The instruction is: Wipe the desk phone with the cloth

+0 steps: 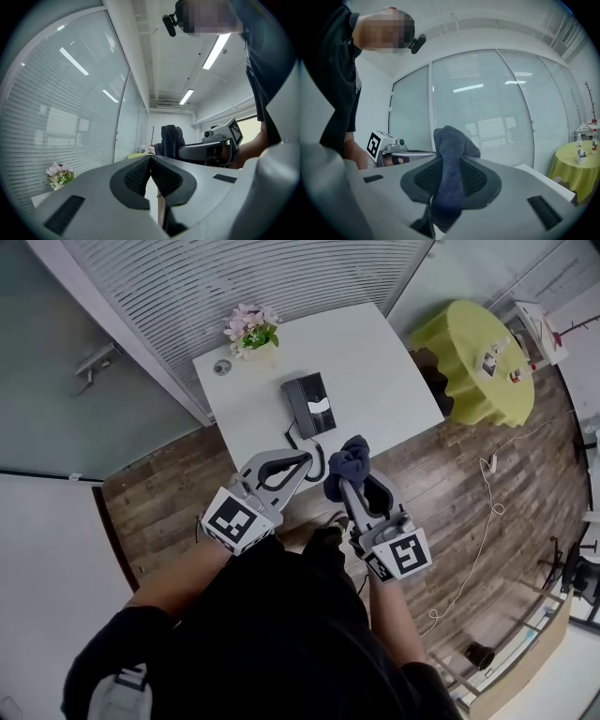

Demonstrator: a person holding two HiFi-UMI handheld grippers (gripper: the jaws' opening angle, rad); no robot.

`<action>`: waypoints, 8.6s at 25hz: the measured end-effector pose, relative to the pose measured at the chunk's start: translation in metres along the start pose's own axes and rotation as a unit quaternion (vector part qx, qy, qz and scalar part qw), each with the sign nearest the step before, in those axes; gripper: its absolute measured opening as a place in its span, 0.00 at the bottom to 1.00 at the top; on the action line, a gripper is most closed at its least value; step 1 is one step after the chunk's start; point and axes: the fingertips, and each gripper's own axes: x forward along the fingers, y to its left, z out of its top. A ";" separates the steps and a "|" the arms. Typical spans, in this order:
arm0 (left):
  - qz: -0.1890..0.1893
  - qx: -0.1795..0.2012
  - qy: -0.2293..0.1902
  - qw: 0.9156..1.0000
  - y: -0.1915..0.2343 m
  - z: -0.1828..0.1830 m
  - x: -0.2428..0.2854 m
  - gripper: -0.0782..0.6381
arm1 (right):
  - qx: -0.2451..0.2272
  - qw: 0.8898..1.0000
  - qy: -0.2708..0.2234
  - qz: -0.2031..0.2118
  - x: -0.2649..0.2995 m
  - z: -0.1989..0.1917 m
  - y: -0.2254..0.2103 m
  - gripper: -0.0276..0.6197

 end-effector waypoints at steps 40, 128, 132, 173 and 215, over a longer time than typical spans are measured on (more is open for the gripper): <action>0.300 -0.035 0.012 0.953 0.069 -0.018 0.082 0.12 | -0.037 0.967 0.085 0.239 0.093 -0.024 -0.150 0.21; 0.341 -0.160 0.137 0.916 0.169 -0.232 0.088 0.12 | -0.379 0.775 0.388 0.325 0.203 -0.313 -0.124 0.21; 0.340 -0.165 0.143 0.915 0.164 -0.238 0.085 0.12 | -0.383 0.769 0.393 0.328 0.197 -0.318 -0.121 0.21; 0.320 -0.118 0.107 0.934 0.173 -0.167 0.103 0.12 | -0.357 0.803 0.374 0.298 0.188 -0.252 -0.145 0.21; 0.329 -0.157 0.131 0.922 0.214 -0.207 0.139 0.12 | -0.398 0.786 0.380 0.282 0.241 -0.284 -0.182 0.21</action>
